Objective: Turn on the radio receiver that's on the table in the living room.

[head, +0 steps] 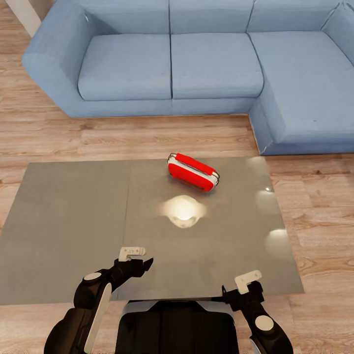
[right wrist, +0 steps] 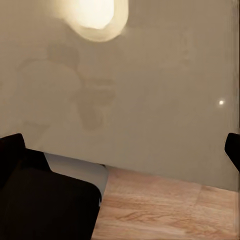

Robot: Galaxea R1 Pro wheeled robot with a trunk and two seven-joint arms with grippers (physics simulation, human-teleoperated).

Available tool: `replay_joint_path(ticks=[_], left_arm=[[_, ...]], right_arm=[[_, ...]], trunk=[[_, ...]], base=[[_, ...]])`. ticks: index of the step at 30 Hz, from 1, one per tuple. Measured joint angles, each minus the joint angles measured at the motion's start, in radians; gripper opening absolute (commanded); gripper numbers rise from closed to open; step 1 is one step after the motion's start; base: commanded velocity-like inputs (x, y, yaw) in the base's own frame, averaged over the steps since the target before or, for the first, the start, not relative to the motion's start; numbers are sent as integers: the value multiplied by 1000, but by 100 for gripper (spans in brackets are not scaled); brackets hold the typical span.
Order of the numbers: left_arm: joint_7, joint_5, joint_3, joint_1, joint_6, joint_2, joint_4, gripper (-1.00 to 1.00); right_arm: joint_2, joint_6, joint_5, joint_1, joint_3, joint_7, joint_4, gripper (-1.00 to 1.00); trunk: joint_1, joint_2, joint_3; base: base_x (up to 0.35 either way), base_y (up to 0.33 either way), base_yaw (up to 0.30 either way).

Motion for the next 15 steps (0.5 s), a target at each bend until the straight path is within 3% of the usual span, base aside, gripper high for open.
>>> replay_joint_path(ticks=[15], left_arm=[[0,0,0,0,-1,0,2,100]], right_arm=[[0,-12,7,0,0,-13,0,100]], trunk=[[0,0,-25]], base=[[0,0,0]])
